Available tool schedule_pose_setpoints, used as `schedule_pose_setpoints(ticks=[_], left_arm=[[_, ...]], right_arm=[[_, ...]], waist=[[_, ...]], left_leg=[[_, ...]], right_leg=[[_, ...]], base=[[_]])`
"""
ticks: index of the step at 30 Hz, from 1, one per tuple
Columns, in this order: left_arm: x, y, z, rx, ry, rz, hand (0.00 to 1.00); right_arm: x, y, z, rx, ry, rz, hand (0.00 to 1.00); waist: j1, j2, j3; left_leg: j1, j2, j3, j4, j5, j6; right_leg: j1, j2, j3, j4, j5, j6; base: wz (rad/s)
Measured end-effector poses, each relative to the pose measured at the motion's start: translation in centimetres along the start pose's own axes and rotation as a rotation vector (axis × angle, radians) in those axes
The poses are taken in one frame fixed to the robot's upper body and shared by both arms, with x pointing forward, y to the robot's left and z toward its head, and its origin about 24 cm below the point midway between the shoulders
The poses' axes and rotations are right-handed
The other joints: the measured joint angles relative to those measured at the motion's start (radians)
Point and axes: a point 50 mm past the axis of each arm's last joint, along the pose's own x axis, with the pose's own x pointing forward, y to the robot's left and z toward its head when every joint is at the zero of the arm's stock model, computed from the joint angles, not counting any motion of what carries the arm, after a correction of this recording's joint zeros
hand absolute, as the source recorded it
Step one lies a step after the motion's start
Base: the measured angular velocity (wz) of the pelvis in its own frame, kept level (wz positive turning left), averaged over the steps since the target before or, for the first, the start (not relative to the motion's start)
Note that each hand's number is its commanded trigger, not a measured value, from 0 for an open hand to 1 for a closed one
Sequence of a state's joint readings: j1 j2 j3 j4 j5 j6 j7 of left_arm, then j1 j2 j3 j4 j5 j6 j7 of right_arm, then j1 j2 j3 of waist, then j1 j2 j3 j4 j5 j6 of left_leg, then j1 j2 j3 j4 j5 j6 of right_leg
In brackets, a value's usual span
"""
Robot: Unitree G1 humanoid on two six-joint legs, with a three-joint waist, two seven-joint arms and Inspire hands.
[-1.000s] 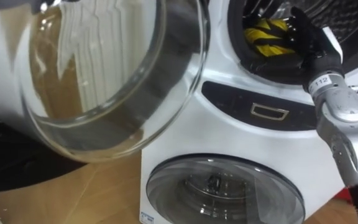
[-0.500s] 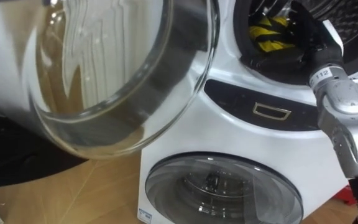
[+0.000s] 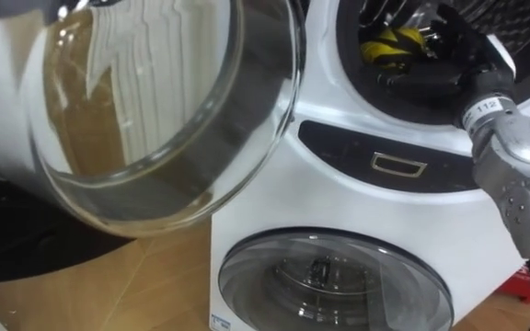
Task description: Pick clothes from washing machine
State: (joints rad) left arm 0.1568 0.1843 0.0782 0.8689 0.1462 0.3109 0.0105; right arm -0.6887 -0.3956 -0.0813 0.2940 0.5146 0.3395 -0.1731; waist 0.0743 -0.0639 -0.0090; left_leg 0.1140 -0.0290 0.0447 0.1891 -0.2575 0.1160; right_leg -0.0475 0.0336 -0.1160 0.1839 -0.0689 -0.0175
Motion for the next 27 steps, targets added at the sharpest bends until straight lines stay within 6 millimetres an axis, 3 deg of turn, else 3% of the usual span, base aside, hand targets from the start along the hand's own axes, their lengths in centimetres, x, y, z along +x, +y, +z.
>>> schedule_pose_setpoints(ticks=[3,11,16,25,27], left_arm=[[-0.01,0.00,-0.12,-0.001,0.005,0.000,0.00],[-0.02,-0.02,0.04,0.000,0.001,-0.005,0.00],[0.00,-0.01,0.39,0.000,-0.005,-0.011,0.00],[0.02,0.02,0.30,0.001,-0.002,-0.023,0.00],[0.06,0.01,0.31,-0.001,0.001,-0.025,0.00]], right_arm=[[-0.01,-0.31,0.33,0.093,0.002,0.012,0.00],[0.22,-0.02,0.75,0.148,0.003,0.044,0.00],[0.23,-0.05,0.80,0.151,0.002,0.044,0.00],[0.41,-0.50,0.40,0.039,0.005,0.036,0.00],[0.44,-0.40,0.25,-0.062,0.002,0.026,0.00]], waist=[[-0.010,0.002,0.0009],[-0.042,0.003,0.0010],[-0.044,0.002,0.0004],[-0.038,0.002,0.0000],[-0.035,0.000,-0.0004]], left_leg=[[0.001,0.000,-0.006,0.001,0.000,0.000],[0.000,0.000,-0.007,0.001,0.000,0.000],[0.001,0.000,-0.003,0.001,0.000,0.000],[0.001,0.000,-0.001,0.000,0.000,0.000],[0.001,0.000,0.001,0.000,0.000,0.000]], right_leg=[[0.004,-0.001,-0.010,-0.001,0.000,0.000],[0.004,-0.001,-0.011,-0.001,0.000,0.000],[0.004,-0.001,-0.011,-0.002,0.000,0.000],[0.010,0.002,0.001,-0.014,0.000,0.000],[0.010,0.001,0.000,-0.013,0.000,0.000]], base=[[0.09],[0.00],[0.00],[0.00],[0.00]])
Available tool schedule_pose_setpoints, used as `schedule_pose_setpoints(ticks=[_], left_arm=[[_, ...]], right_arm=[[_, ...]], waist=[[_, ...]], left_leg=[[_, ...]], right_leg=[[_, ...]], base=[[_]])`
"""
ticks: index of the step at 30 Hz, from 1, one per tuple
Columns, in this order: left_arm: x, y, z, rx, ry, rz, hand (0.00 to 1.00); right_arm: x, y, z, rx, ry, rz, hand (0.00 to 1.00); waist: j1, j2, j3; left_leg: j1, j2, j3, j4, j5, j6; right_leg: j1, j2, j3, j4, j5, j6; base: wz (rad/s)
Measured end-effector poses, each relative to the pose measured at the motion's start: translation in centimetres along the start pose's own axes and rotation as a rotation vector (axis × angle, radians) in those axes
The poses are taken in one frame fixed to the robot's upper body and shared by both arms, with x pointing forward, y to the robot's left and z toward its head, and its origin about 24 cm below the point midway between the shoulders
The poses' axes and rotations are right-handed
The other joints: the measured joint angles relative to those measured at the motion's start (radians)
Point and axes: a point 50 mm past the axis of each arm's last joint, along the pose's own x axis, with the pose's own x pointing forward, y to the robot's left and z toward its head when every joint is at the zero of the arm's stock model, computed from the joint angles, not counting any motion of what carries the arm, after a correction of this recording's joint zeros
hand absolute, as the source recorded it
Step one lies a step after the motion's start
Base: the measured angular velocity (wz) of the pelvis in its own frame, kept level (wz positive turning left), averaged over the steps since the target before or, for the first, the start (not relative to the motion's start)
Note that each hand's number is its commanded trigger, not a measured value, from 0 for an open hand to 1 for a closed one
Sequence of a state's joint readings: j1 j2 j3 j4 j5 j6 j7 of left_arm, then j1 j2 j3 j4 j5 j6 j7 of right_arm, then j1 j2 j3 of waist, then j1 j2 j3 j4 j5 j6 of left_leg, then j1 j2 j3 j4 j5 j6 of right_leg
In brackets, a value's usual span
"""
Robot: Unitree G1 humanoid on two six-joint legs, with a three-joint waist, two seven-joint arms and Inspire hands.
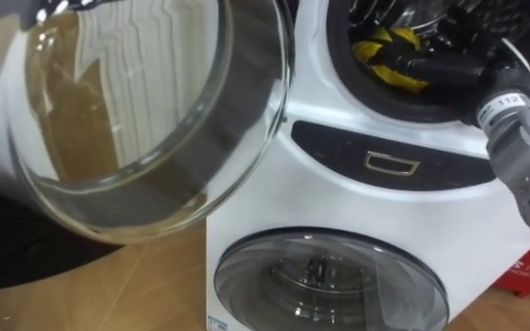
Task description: Pick clothes from washing machine
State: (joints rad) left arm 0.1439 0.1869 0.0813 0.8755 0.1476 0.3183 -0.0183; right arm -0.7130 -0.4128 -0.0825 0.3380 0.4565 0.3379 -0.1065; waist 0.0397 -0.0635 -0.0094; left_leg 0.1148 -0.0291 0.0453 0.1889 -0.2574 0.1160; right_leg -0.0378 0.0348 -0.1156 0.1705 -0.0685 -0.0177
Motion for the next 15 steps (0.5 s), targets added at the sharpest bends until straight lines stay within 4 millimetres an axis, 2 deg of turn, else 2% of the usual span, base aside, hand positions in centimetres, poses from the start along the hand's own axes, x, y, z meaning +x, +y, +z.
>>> schedule_pose_setpoints(ticks=[5,10,15], left_arm=[[0.0,0.0,-0.3,0.001,0.015,-0.003,0.00],[0.0,0.1,-0.4,0.000,0.021,-0.008,0.00],[0.0,0.5,-0.3,0.004,0.020,-0.001,0.00]], right_arm=[[0.5,0.3,-0.1,-0.265,-0.001,-0.051,0.00],[1.5,0.7,2.0,-0.441,-0.046,-0.091,0.00],[2.2,0.0,3.1,-0.575,-0.046,-0.143,0.00]], waist=[[0.023,-0.009,-0.0035],[0.027,-0.021,-0.0032],[0.051,-0.047,-0.0020]], left_leg=[[-0.001,0.000,0.001,0.000,0.000,0.000],[-0.011,0.000,0.000,0.000,0.000,0.000],[0.000,0.000,-0.006,0.001,0.001,-0.002]], right_leg=[[-0.004,0.001,0.000,0.002,0.000,0.000],[-0.020,0.001,0.000,0.014,0.000,0.000],[-0.012,0.003,-0.001,0.013,0.000,0.000]], base=[[-0.03],[-0.01],[0.00]])
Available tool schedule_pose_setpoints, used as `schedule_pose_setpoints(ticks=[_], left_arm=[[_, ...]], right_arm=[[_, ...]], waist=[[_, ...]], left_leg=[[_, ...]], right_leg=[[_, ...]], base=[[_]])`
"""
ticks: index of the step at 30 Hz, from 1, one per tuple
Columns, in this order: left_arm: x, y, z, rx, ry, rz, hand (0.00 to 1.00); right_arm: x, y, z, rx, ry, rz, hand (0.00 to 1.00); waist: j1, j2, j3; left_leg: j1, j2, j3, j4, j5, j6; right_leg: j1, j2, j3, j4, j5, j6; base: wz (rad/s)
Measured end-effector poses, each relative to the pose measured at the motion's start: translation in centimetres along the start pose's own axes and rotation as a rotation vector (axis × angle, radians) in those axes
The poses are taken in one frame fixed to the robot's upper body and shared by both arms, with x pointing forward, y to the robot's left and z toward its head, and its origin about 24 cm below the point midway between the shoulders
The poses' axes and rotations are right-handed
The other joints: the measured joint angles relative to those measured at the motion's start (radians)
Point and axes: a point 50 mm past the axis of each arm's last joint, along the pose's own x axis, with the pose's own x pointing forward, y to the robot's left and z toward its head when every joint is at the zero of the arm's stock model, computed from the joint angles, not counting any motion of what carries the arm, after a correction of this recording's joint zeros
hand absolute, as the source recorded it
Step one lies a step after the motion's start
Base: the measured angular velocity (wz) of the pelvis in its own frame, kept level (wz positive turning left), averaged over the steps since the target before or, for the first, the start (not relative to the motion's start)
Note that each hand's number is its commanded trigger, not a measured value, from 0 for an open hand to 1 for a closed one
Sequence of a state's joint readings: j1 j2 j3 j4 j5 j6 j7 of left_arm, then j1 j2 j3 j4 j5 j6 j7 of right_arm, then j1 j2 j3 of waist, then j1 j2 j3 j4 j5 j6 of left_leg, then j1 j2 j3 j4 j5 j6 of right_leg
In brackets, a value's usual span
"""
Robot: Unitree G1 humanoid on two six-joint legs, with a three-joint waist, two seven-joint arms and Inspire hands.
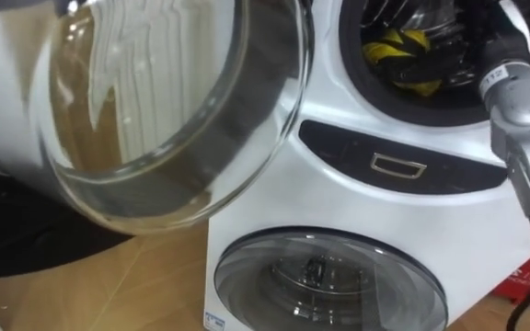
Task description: Pick clothes from washing machine
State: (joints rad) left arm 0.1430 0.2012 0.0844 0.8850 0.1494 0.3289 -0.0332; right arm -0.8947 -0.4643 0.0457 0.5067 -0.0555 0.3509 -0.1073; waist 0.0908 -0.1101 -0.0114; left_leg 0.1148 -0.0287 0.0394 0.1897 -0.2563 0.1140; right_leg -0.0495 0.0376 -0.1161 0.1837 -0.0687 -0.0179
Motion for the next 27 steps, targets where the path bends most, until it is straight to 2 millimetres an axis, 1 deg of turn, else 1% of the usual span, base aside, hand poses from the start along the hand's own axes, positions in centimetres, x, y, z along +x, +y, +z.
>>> schedule_pose_setpoints(ticks=[3,5,12,17,20,24,27], left_arm=[[0.0,0.5,-0.1,0.003,0.002,0.012,0.00],[0.0,0.7,-0.2,-0.007,0.000,0.018,0.00],[-0.1,1.1,-1.4,-0.032,0.027,0.023,0.00],[-0.1,1.3,-1.8,-0.060,0.037,0.019,0.00],[-0.1,1.3,-1.9,-0.068,0.039,0.019,0.00],[-0.1,1.4,-1.2,-0.068,0.026,0.012,0.00],[-0.1,1.4,-0.9,-0.069,0.020,0.005,0.00]], right_arm=[[0.0,0.0,-0.1,-0.057,-0.002,-0.004,0.00],[0.0,-0.1,-0.1,-0.080,-0.004,-0.013,0.00],[0.4,-0.3,0.2,-0.085,0.004,0.000,0.00],[0.4,-0.8,0.2,-0.093,0.005,0.005,0.00],[0.5,-1.4,0.1,-0.105,0.009,0.010,0.00],[0.6,-1.8,-0.7,-0.149,0.046,0.026,0.00],[0.6,-1.8,-0.9,-0.161,0.063,0.049,0.00]], waist=[[0.010,-0.012,0.0012],[0.019,-0.015,0.0013],[0.027,-0.019,-0.0007],[0.026,-0.021,-0.0019],[0.021,-0.021,-0.0020],[0.014,-0.021,-0.0018],[0.003,-0.019,-0.0013]], left_leg=[[0.001,0.000,-0.002,0.000,0.000,0.000],[0.000,0.000,-0.004,0.000,0.000,0.000],[-0.005,0.000,-0.024,0.000,0.000,0.000],[-0.007,0.000,-0.032,0.007,0.000,0.000],[-0.008,0.000,-0.033,0.008,0.000,0.000],[-0.005,-0.001,-0.032,0.008,0.000,0.000],[-0.008,-0.002,-0.030,0.008,0.000,0.000]], right_leg=[[0.007,0.000,0.000,-0.002,0.000,0.000],[0.007,-0.001,-0.006,-0.002,0.000,0.000],[0.007,-0.004,-0.022,0.002,-0.007,0.000],[0.007,-0.004,-0.024,0.002,-0.009,-0.001],[0.009,-0.006,-0.034,0.002,-0.010,-0.001],[0.012,-0.010,-0.051,0.001,-0.011,-0.002],[0.010,-0.011,-0.049,0.000,-0.011,-0.002]], base=[[0.02],[0.05],[0.08],[0.04],[0.00],[0.00],[0.00]])
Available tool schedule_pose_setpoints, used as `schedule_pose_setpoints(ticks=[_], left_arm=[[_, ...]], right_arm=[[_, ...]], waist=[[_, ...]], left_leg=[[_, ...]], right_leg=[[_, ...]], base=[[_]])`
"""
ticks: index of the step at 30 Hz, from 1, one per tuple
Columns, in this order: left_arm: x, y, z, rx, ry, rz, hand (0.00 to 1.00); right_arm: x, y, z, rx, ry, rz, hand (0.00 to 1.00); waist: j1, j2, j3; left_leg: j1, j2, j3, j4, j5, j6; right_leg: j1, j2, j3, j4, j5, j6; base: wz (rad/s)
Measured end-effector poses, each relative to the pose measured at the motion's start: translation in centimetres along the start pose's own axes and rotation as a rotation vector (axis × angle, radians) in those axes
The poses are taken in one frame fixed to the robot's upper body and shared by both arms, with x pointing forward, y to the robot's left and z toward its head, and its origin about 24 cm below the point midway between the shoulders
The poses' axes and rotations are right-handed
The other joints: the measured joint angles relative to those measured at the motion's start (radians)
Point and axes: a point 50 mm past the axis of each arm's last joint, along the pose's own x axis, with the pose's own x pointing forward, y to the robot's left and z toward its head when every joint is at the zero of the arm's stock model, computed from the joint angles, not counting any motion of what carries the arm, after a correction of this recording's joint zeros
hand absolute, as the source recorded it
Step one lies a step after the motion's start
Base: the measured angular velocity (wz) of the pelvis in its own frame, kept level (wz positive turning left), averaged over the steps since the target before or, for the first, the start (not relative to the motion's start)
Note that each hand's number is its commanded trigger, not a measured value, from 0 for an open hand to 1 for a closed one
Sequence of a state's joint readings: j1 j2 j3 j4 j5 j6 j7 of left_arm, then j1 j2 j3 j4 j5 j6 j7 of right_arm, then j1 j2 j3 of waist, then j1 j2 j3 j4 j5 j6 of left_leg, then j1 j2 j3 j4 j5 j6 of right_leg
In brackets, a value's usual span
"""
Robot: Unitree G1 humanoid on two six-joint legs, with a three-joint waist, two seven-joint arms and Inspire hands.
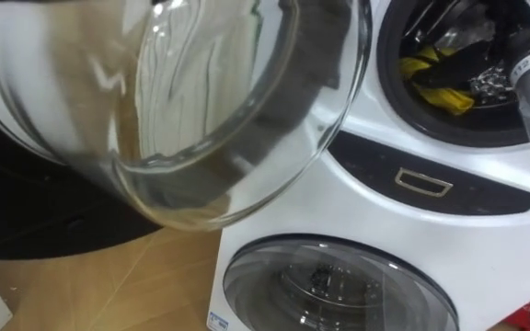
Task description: Pick clothes from washing machine
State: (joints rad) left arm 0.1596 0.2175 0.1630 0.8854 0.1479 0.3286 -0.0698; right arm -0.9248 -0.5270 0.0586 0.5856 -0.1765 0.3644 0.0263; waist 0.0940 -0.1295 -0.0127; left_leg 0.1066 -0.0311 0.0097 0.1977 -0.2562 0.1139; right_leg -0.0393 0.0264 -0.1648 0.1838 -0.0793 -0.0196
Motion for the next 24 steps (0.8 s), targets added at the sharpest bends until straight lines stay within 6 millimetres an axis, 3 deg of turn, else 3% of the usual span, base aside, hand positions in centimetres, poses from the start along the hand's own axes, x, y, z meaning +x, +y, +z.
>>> schedule_pose_setpoints(ticks=[4,6,10,15,19,22,23,24], left_arm=[[0.0,-0.1,0.3,-0.009,0.006,-0.007,0.00],[0.1,-0.3,0.5,-0.030,0.007,-0.020,0.00],[0.2,-0.5,0.8,-0.050,0.011,-0.039,0.00],[0.2,-0.6,0.9,-0.068,0.021,-0.065,0.00],[0.3,-0.5,1.0,-0.068,0.032,-0.066,0.00],[0.5,-0.2,1.4,-0.067,0.044,-0.059,0.00],[0.5,0.0,1.5,-0.066,0.049,-0.055,0.00],[0.5,0.1,1.6,-0.066,0.052,-0.053,0.00]], right_arm=[[0.4,0.1,-1.1,-0.015,0.064,0.055,0.00],[0.5,0.3,-2.1,-0.018,0.115,0.100,0.00],[0.8,0.2,-1.9,-0.002,0.121,0.142,0.00],[0.7,0.6,-2.7,0.009,0.149,0.232,0.00],[0.5,1.0,-3.5,-0.019,0.178,0.292,0.00],[0.4,1.2,-3.7,-0.049,0.187,0.314,0.00],[0.3,1.2,-3.8,-0.066,0.192,0.317,0.10],[0.3,1.2,-3.8,-0.074,0.193,0.320,0.39]], waist=[[-0.006,0.005,0.0013],[-0.010,0.016,0.0031],[-0.012,0.039,0.0037],[-0.012,0.036,0.0004],[-0.012,0.035,0.0018],[-0.011,0.028,0.0070],[-0.010,0.024,0.0068],[-0.010,0.023,0.0066]], left_leg=[[-0.001,0.000,0.002,0.001,0.000,0.000],[-0.002,-0.001,-0.001,0.002,0.000,0.000],[0.004,-0.001,0.000,0.002,0.000,0.000],[0.014,0.001,-0.004,0.002,0.001,-0.002],[0.030,0.001,-0.015,0.000,0.000,-0.002],[0.028,0.001,-0.020,0.000,0.000,-0.004],[0.027,0.001,-0.022,0.000,-0.001,-0.004],[0.027,0.001,-0.024,-0.001,-0.001,-0.005]], right_leg=[[0.000,0.000,0.001,0.000,0.000,0.000],[0.000,-0.002,-0.003,0.001,0.000,0.000],[0.005,-0.001,-0.003,0.000,0.000,0.000],[0.023,0.002,-0.003,-0.015,0.003,-0.004],[0.043,0.002,-0.007,-0.018,0.002,-0.004],[0.043,0.001,-0.017,-0.017,0.003,-0.005],[0.043,0.001,-0.019,-0.017,0.003,-0.005],[0.044,0.001,-0.021,-0.018,0.003,-0.005]], base=[[0.00],[0.02],[0.00],[0.03],[0.08],[0.06],[0.06],[0.05]])
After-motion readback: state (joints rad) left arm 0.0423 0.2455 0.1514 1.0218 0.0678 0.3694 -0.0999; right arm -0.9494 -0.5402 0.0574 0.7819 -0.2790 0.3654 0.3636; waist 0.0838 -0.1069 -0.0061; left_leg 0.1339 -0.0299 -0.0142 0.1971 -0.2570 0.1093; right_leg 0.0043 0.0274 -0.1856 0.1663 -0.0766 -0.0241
